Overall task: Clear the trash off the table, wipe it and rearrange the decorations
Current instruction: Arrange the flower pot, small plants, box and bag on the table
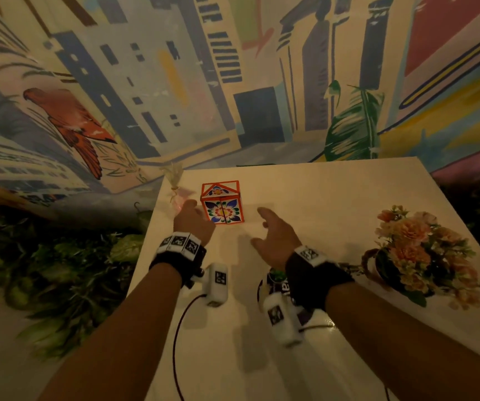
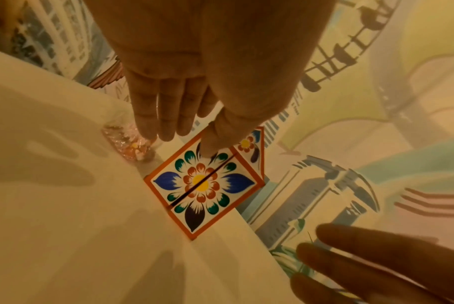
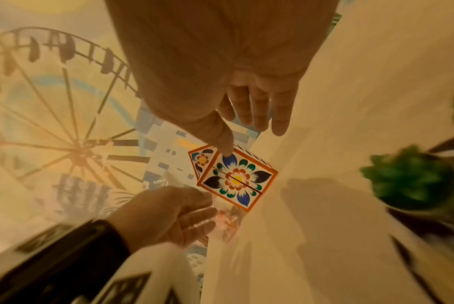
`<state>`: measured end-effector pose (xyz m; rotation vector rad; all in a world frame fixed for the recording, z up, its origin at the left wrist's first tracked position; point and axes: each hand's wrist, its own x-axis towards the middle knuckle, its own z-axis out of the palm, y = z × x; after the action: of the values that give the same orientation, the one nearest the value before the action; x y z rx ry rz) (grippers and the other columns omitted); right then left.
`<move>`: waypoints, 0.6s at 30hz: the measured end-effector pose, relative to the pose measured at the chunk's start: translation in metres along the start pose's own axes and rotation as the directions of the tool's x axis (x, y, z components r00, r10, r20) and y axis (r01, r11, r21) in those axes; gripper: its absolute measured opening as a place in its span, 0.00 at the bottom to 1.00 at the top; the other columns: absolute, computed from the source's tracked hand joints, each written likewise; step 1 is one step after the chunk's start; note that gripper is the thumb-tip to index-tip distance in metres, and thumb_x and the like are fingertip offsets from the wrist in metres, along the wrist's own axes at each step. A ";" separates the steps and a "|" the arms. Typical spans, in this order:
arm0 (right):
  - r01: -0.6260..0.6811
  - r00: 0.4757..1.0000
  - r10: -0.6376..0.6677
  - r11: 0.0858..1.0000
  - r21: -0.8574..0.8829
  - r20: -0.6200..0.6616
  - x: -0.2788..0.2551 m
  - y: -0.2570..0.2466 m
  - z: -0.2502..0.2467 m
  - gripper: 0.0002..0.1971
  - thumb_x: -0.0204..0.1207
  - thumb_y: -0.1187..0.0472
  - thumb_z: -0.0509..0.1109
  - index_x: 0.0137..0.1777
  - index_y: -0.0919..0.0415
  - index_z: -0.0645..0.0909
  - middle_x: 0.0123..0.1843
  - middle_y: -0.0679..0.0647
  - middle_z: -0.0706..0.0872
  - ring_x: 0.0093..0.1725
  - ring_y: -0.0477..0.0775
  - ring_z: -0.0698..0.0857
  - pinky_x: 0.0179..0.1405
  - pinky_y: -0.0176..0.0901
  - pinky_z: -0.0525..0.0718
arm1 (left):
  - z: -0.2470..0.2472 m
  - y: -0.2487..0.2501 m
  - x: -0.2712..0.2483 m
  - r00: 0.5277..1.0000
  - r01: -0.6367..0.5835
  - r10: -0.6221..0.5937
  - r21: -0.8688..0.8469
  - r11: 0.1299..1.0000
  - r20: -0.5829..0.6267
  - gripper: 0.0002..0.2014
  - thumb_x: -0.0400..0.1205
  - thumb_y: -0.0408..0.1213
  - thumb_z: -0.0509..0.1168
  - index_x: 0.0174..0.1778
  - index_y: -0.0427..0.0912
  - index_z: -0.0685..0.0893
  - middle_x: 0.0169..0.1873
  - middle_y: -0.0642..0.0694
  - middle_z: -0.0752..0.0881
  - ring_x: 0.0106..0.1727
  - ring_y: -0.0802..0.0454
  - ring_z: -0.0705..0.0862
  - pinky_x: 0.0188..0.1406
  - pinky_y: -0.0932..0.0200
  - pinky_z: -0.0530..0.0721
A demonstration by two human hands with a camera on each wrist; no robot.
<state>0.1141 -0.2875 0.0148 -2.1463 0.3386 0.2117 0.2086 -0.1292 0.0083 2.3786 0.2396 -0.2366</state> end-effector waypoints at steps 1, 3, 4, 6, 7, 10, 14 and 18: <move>-0.022 1.000 0.023 1.000 -0.001 0.022 0.015 -0.007 0.000 0.38 0.76 0.60 0.69 0.83 0.53 0.54 0.82 0.53 0.65 0.78 0.56 0.68 0.76 0.50 0.71 | 0.001 0.000 0.005 0.999 0.024 -0.023 -0.032 0.999 0.034 0.34 0.76 0.31 0.70 0.78 0.43 0.66 0.70 0.42 0.78 0.69 0.41 0.78 0.64 0.48 0.78; -0.056 0.996 0.056 0.998 -0.005 0.064 0.040 -0.017 0.002 0.42 0.75 0.59 0.71 0.84 0.54 0.50 0.83 0.54 0.62 0.79 0.58 0.68 0.75 0.51 0.71 | 0.004 -0.002 0.017 0.992 0.053 -0.042 -0.089 0.995 0.120 0.40 0.74 0.31 0.74 0.79 0.41 0.62 0.72 0.42 0.77 0.71 0.42 0.77 0.67 0.46 0.77; -0.069 0.994 0.069 0.998 -0.007 0.079 0.051 -0.020 0.003 0.44 0.74 0.58 0.73 0.84 0.55 0.48 0.84 0.55 0.61 0.79 0.59 0.67 0.75 0.53 0.71 | 0.005 -0.003 0.022 0.987 0.055 -0.037 -0.111 0.992 0.156 0.42 0.73 0.33 0.75 0.80 0.41 0.60 0.72 0.41 0.77 0.71 0.42 0.77 0.68 0.46 0.77; -0.069 0.992 0.071 0.997 -0.014 0.105 0.066 -0.027 0.006 0.47 0.72 0.58 0.75 0.84 0.57 0.47 0.83 0.56 0.61 0.79 0.60 0.68 0.74 0.54 0.73 | 0.006 -0.003 0.029 0.981 0.052 -0.022 -0.154 0.987 0.191 0.43 0.72 0.34 0.76 0.80 0.40 0.60 0.71 0.41 0.78 0.69 0.42 0.79 0.66 0.47 0.78; -0.047 0.992 0.048 0.999 -0.014 0.113 0.071 -0.030 0.007 0.47 0.72 0.58 0.76 0.83 0.58 0.49 0.82 0.57 0.64 0.78 0.60 0.69 0.72 0.53 0.74 | 0.005 -0.002 0.030 0.981 0.047 -0.014 -0.165 0.985 0.195 0.41 0.72 0.34 0.75 0.79 0.40 0.62 0.70 0.42 0.80 0.67 0.42 0.80 0.63 0.50 0.79; 0.041 0.990 -0.047 0.998 0.050 0.129 0.076 -0.039 0.010 0.37 0.69 0.62 0.78 0.76 0.59 0.66 0.71 0.58 0.79 0.68 0.61 0.79 0.66 0.50 0.79 | 0.005 0.002 0.030 0.984 -0.037 0.056 -0.113 0.993 0.172 0.31 0.74 0.30 0.74 0.72 0.39 0.71 0.61 0.45 0.82 0.62 0.44 0.81 0.52 0.58 0.77; 0.057 0.990 -0.075 0.988 0.145 0.117 0.071 -0.032 0.010 0.32 0.67 0.69 0.78 0.71 0.59 0.72 0.66 0.59 0.83 0.63 0.60 0.83 0.65 0.58 0.82 | 0.004 -0.003 0.023 0.983 -0.111 0.121 -0.081 0.991 0.140 0.23 0.74 0.32 0.73 0.65 0.40 0.76 0.59 0.43 0.84 0.61 0.43 0.83 0.54 0.56 0.79; 0.038 0.993 -0.069 0.958 0.284 0.099 0.039 -0.024 0.008 0.35 0.69 0.77 0.73 0.77 0.63 0.67 0.64 0.54 0.82 0.63 0.54 0.82 0.66 0.52 0.81 | 0.005 -0.017 0.000 0.987 -0.142 0.145 -0.042 0.989 0.070 0.18 0.78 0.40 0.70 0.63 0.43 0.79 0.58 0.44 0.85 0.59 0.44 0.84 0.55 0.55 0.80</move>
<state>0.1583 -0.2737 0.0183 -1.8522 0.2315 0.2332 0.2045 -0.1205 -0.0061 2.3332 0.0375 -0.2479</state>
